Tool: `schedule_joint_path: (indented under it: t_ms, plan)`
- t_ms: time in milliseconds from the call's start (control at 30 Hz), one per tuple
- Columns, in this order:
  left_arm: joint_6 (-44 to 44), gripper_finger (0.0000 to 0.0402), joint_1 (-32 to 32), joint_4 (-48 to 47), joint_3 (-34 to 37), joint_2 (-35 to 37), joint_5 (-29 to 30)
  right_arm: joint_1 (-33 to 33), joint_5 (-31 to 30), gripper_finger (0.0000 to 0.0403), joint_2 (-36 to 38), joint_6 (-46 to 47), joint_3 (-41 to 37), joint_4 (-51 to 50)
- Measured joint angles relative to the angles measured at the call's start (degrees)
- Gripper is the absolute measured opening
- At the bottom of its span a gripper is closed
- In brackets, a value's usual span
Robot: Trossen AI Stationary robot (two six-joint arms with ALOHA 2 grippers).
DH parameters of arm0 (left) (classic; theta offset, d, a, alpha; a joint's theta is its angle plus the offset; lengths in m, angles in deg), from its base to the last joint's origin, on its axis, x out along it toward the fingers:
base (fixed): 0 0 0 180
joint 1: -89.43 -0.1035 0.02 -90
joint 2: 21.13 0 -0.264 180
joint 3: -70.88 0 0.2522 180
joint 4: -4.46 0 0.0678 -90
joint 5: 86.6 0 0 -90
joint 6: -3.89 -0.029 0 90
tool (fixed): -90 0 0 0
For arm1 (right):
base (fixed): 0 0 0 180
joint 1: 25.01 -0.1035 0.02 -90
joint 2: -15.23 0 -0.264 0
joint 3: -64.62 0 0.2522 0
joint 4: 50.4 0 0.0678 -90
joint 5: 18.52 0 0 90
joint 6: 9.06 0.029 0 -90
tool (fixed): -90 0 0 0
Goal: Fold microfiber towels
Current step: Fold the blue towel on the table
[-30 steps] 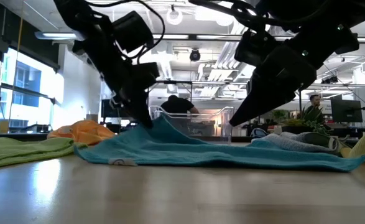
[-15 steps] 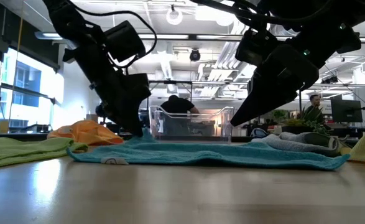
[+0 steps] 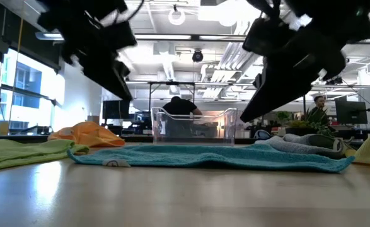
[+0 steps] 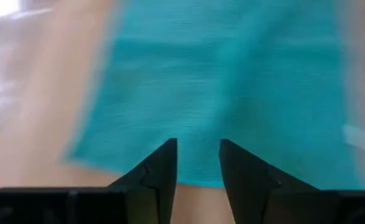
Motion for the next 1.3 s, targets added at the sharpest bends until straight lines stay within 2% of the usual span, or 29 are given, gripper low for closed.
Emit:
schedule_joint_path:
  t_ms: [67, 200, 333, 467, 667, 833, 1033, 1300]
  plan:
    - [-2.32, 0.0091, 4.40, 1.08, 0.56, 0.60, -3.67, -1.94, -1.43, 0.0000, 0.00, 0.42, 2.08, -3.97]
    - [-4.13, 0.0064, 13.80, 1.91, 0.85, -1.67, -3.88, -6.58, -3.08, 0.0001, -0.10, 2.64, 5.29, -8.28]
    - [-2.54, 0.0050, 22.01, 3.85, 0.82, -6.25, 1.98, -10.70, -3.19, 0.0021, -0.51, 7.50, 5.88, -9.99]
    - [-1.02, 0.0068, 27.26, 3.98, 0.22, -10.94, 6.87, -14.44, -3.28, 0.0069, -1.04, 10.63, 6.02, -11.60]
    - [0.37, 0.0124, 29.61, 6.43, -1.20, -14.60, 11.26, -16.96, -2.15, 0.0136, -1.81, 12.11, 5.97, -14.77]
    - [-3.15, 0.0153, 29.65, 9.09, -2.23, -17.26, 12.89, -17.88, -1.53, 0.0145, -2.56, 10.82, 6.00, -16.76]
    - [-6.80, 0.0151, 29.47, 8.59, -3.71, -21.94, 15.39, -17.99, -1.47, 0.0138, -2.82, 8.96, 5.99, -18.07]
    - [-6.42, 0.0113, 28.76, 7.84, -4.46, -23.95, 17.50, -18.12, -0.99, 0.0138, -2.82, 3.61, 7.86, -22.40]
